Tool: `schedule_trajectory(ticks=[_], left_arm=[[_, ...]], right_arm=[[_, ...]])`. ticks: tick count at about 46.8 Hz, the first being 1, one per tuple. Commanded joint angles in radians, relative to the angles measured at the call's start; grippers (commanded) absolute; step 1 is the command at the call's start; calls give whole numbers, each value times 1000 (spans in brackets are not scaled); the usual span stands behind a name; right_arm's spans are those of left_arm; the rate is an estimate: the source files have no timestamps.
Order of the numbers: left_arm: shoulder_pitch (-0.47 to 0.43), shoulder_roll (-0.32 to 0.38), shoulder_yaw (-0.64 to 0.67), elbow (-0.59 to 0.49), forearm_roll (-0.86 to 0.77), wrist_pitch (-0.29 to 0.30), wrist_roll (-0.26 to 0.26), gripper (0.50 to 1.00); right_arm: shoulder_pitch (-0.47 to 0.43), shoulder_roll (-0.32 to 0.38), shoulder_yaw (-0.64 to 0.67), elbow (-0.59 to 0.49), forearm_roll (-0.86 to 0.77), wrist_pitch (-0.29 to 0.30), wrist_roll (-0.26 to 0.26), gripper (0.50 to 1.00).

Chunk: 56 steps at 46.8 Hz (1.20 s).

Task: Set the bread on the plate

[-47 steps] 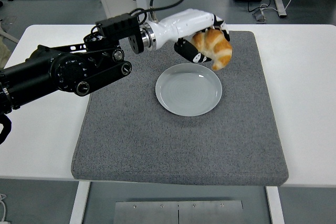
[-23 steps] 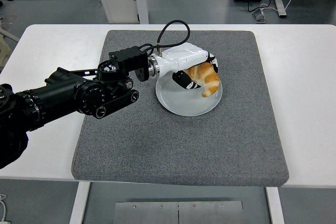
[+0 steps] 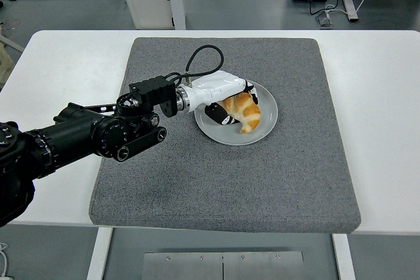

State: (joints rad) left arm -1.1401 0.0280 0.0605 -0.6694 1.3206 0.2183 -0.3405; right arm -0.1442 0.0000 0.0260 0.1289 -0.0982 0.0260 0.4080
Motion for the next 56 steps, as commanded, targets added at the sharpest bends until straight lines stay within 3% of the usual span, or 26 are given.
schedule_trajectory(ticks=[1,26,27,29,30,32,35,40,56], left_arm=[[3,1,-1,1,0,1,0,500],[-1,4,-1,1,-4,-1,1,500],[-1,6,-1,1,-8,-2,1,531],[0,6,-1,-1,-14,-2,1,742],[0,6,-1,-1,-18,-4,1,788],[0,7,-1,-4,-24,-7,1,814],[0,10,1,-10,-26,-11,3,926],[-1,13,-1,-15,-26,-11,5,951],[-32,58,-2,-67,-26,-11,14,960]], right_arm=[[0,0,0,0,0,0,0,1000],[0,0,0,0,0,0,0,1000],[0,0,0,0,0,0,0,1000],[0,0,0,0,0,0,0,1000],[0,0,0,0,0,0,0,1000],[0,0,0,0,0,0,0,1000],[0,0,0,0,0,0,0,1000],[0,0,0,0,0,0,0,1000],[0,0,0,0,0,0,0,1000]])
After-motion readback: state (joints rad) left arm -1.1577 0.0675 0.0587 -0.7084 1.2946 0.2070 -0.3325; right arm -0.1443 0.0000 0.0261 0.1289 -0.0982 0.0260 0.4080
